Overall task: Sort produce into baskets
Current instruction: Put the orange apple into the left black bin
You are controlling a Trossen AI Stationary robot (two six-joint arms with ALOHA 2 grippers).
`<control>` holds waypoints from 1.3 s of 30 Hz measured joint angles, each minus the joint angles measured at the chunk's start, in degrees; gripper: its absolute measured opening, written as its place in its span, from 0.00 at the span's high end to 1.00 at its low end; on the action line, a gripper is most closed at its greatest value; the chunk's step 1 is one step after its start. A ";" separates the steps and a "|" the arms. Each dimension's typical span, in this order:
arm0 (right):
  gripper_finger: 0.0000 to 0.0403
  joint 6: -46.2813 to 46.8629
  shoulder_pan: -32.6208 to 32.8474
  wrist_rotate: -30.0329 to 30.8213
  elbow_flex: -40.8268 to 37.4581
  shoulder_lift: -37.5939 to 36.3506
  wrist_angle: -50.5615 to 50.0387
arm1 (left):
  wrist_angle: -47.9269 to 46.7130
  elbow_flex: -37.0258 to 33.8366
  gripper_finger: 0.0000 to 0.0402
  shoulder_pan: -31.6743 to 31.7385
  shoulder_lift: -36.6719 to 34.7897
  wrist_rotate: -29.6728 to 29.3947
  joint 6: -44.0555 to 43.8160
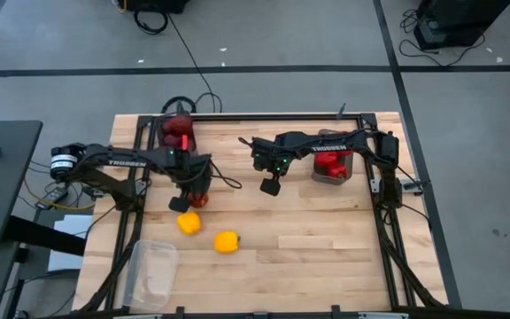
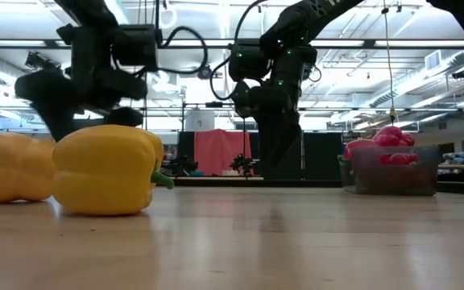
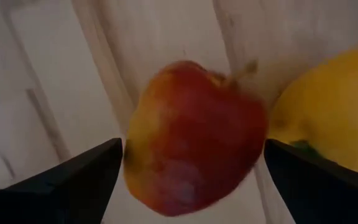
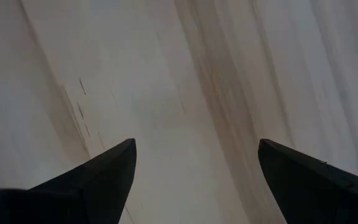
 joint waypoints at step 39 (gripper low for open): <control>0.14 7.89 0.83 1.09 0.00 0.00 5.76 | -6.03 13.45 0.14 28.07 -6.80 -17.46 -15.45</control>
